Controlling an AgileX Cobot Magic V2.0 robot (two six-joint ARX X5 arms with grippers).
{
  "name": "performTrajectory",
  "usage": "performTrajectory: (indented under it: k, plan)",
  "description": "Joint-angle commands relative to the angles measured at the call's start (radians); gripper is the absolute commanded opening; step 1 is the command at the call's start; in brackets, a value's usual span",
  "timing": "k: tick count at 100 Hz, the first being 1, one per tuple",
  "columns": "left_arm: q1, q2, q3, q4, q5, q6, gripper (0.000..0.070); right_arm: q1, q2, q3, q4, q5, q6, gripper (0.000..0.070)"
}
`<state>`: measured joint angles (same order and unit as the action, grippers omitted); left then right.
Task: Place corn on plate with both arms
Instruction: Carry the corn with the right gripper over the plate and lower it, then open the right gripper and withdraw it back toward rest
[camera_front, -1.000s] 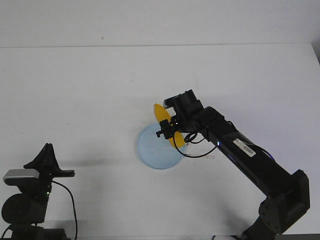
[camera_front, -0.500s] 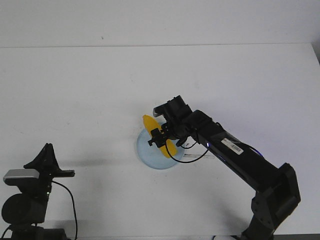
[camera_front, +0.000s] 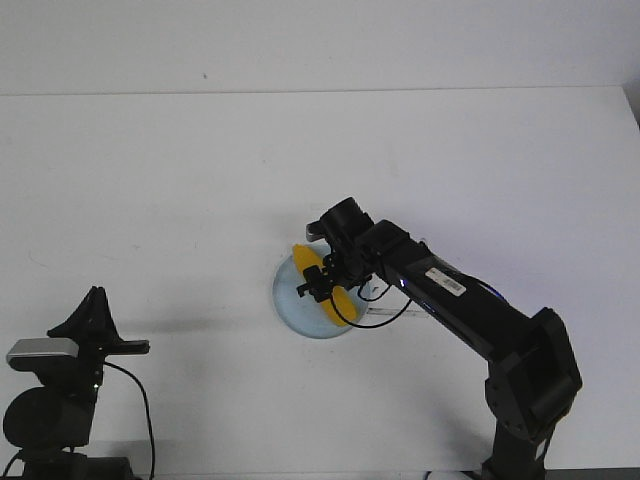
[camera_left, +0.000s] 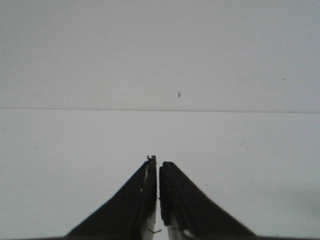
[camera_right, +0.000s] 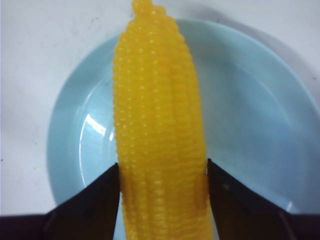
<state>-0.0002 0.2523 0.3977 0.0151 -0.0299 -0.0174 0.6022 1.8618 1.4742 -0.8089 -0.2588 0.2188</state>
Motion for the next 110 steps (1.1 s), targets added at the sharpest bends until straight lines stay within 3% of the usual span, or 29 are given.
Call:
performTrajectory:
  k: [1, 13, 27, 34, 64, 87, 96, 110]
  plan:
    - [0.001, 0.000, 0.007, 0.013, -0.005, 0.006, 0.0002, 0.010, 0.024, 0.012, 0.007, 0.001, 0.016, 0.0254]
    - [0.001, 0.000, 0.007, 0.013, -0.005, 0.006, 0.0002, 0.013, 0.024, 0.012, 0.008, 0.001, 0.016, 0.0267]
    - [0.001, 0.000, 0.007, 0.013, -0.005, 0.006, 0.0002, 0.018, 0.024, 0.012, 0.008, 0.002, 0.016, 0.0391]
    - [0.001, 0.000, 0.007, 0.013, -0.005, 0.006, 0.0001, 0.021, 0.024, 0.012, 0.007, 0.004, 0.016, 0.0415]
    - [0.001, 0.000, 0.007, 0.013, -0.005, 0.006, 0.0002, 0.027, 0.002, 0.013, 0.000, 0.034, 0.015, 0.0428]
    - [0.001, 0.000, 0.007, 0.013, -0.005, 0.006, 0.0002, 0.027, -0.104, 0.013, 0.028, 0.199, -0.066, 0.0423]
    - [0.001, 0.000, 0.007, 0.013, -0.005, 0.006, 0.0002, 0.027, -0.137, 0.012, 0.027, 0.305, -0.088, 0.0363]
    - [0.001, 0.000, 0.007, 0.013, -0.005, 0.006, 0.0002, 0.027, -0.171, 0.012, 0.023, 0.419, -0.109, 0.0048]
